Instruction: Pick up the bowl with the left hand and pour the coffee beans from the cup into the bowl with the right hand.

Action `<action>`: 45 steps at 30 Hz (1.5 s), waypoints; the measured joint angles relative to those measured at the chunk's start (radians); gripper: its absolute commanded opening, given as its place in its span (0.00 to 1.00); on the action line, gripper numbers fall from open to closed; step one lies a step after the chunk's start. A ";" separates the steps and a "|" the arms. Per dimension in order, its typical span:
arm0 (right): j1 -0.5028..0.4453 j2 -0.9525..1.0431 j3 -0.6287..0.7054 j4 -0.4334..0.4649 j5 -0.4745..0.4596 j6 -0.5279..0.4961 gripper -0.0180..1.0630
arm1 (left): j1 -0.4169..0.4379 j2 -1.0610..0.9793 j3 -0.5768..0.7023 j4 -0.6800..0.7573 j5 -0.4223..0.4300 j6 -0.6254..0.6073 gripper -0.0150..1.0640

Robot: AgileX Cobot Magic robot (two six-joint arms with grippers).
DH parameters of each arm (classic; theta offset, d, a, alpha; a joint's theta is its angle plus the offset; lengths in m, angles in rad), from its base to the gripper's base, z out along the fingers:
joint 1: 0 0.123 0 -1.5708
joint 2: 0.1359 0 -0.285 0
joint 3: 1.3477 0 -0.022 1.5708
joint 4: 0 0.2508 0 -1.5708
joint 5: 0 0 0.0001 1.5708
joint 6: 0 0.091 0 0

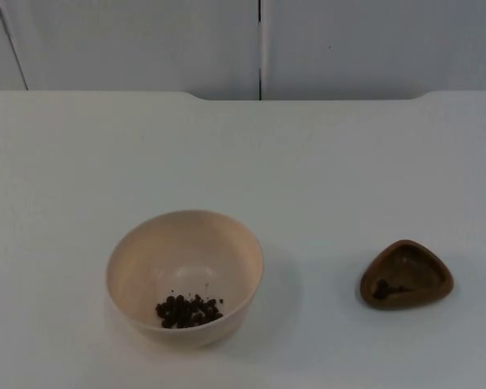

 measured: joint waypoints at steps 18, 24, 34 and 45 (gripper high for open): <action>0.000 0.000 0.021 -0.102 0.154 0.101 0.24 | 0.000 0.000 0.000 0.006 0.002 -0.011 0.70; 0.000 0.000 0.021 -0.116 0.154 0.108 0.24 | 0.000 0.000 0.000 0.006 0.002 -0.011 0.70; 0.000 0.000 0.021 -0.116 0.154 0.108 0.24 | 0.000 0.000 0.000 0.006 0.002 -0.011 0.70; 0.000 0.000 0.021 -0.116 0.154 0.108 0.27 | 0.000 0.000 0.000 0.006 0.002 -0.011 0.86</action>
